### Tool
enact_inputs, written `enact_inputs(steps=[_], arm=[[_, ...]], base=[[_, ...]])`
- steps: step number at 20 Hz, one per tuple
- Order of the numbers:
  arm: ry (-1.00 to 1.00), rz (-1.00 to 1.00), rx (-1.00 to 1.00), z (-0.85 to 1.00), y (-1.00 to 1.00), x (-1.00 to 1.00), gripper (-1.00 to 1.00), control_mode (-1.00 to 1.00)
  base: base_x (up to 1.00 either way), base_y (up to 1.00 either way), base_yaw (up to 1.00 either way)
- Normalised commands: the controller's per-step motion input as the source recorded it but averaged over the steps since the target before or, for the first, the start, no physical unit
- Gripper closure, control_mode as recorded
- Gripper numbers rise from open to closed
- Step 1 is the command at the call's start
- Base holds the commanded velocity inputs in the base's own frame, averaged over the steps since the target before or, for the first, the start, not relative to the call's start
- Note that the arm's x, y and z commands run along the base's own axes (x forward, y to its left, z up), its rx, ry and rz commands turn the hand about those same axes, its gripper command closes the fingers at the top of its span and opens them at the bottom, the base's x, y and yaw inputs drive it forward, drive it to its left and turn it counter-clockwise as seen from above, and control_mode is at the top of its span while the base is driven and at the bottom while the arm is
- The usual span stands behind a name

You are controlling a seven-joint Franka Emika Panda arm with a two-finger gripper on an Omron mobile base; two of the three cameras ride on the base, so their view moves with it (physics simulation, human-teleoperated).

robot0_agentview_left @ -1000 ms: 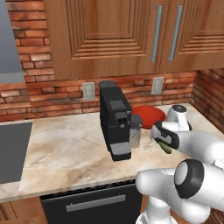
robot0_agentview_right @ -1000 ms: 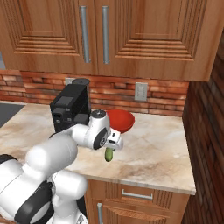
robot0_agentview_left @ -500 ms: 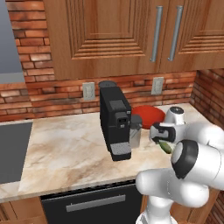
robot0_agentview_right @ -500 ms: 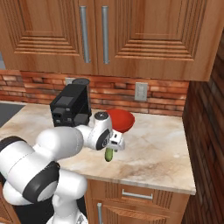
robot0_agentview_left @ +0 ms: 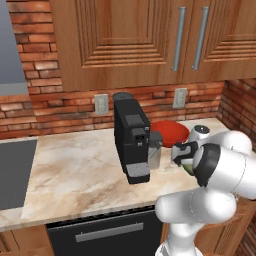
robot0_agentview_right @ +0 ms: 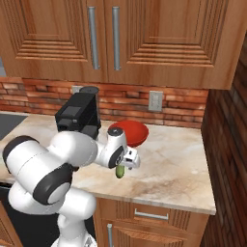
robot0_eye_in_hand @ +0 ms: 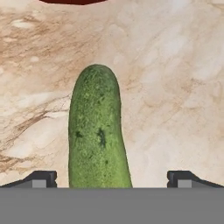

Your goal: Place the two vegetables and bowl onto the tray for setting up a vegetable dip station.

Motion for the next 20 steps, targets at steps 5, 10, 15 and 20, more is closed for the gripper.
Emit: enact_inputs(steps=[5,10,15,20], arm=[[0.00,0.00,0.00,-0.14,0.00,0.05,-1.00,-1.00],[0.00,0.00,0.00,-0.04,0.00,0.00,1.00,-1.00],[0.00,0.00,0.00,0.00,0.00,0.00,1.00,-1.00],[0.00,0.00,0.00,0.05,0.00,0.00,1.00,-1.00]], base=[[0.00,0.00,0.00],[0.00,0.00,0.00],[0.00,0.00,0.00],[0.00,0.00,0.00]])
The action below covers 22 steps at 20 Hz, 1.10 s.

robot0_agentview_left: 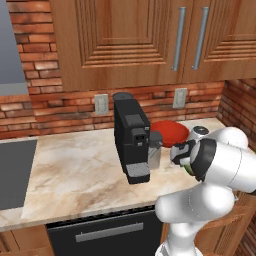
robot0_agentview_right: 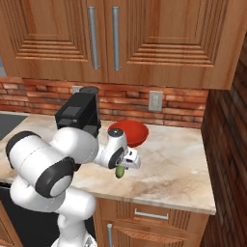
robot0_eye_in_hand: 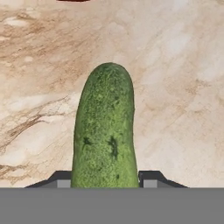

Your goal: Place the two vegetables and bowl onto the tray for setting up a vegetable dip station.

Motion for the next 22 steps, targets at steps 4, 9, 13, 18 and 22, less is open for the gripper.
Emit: enact_inputs(steps=[4,9,13,18,22], arm=[[-0.05,0.00,0.00,0.20,0.00,0.00,1.00,-1.00],[-0.06,0.00,0.00,0.29,-0.04,-0.04,1.00,-1.00],[-0.06,0.00,0.00,0.29,-0.07,-0.19,1.00,-1.00],[0.00,0.00,0.00,0.39,-0.06,-0.18,1.00,-1.00],[0.00,0.00,0.00,0.48,-0.02,-0.12,1.00,-1.00]], base=[[0.00,0.00,0.00],[0.00,0.00,0.00],[0.00,0.00,0.00],[0.00,0.00,0.00],[0.00,0.00,0.00]])
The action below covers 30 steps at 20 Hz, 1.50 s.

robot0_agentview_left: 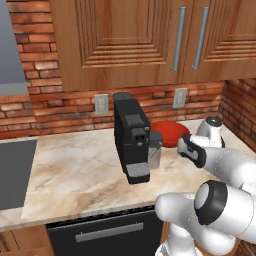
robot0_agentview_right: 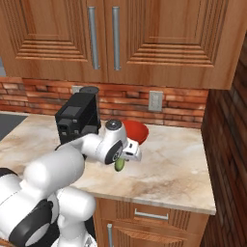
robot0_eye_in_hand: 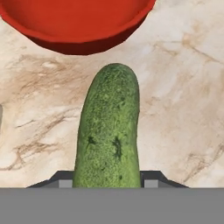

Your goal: Place the two vegetables and bowl onto the tray for setting up a vegetable dip station.

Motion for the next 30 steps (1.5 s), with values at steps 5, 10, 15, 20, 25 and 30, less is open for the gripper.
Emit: enact_inputs(steps=[5,10,15,20,25,30], arm=[[0.00,0.00,0.00,0.49,-0.07,-0.19,1.00,-1.00],[0.03,0.00,0.00,0.41,-0.03,-0.21,1.00,-1.00],[0.00,0.00,0.00,0.34,0.00,-0.08,1.00,-1.00],[0.00,0.00,0.00,0.37,0.00,-0.09,1.00,-1.00],[0.00,0.00,0.00,0.37,0.00,-0.18,1.00,-1.00],[0.00,0.00,0.00,0.37,0.00,-0.16,1.00,-1.00]], base=[[0.00,0.00,0.00],[0.00,0.00,0.00],[0.00,0.00,0.00],[0.00,0.00,0.00],[0.00,0.00,0.00],[0.00,0.00,0.00]])
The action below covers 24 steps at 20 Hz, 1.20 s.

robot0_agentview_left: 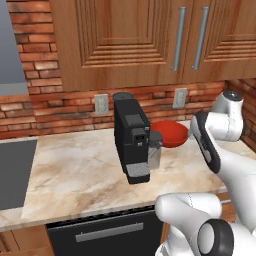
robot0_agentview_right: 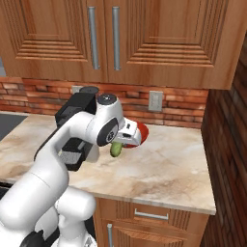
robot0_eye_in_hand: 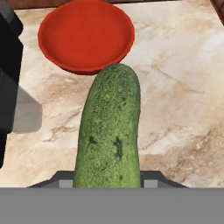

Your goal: Place the two vegetables and bowl onto the tray for setting up a vegetable dip station.

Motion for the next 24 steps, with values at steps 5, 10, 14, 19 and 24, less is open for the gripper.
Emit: enact_inputs(steps=[5,10,14,19,24], arm=[[0.00,-0.01,0.00,0.35,0.00,-0.25,1.00,-1.00],[0.00,-0.01,0.00,0.35,0.00,-0.26,1.00,-1.00],[0.00,0.00,-0.01,0.11,0.08,-0.21,1.00,-1.00],[0.00,0.00,0.00,0.00,0.08,-0.11,1.00,-1.00],[0.00,0.00,0.00,0.00,0.03,-0.13,1.00,-1.00]], base=[[0.00,0.00,0.00],[0.00,0.00,0.00],[0.00,0.00,0.00],[0.00,0.00,0.00],[0.00,0.00,0.00]])
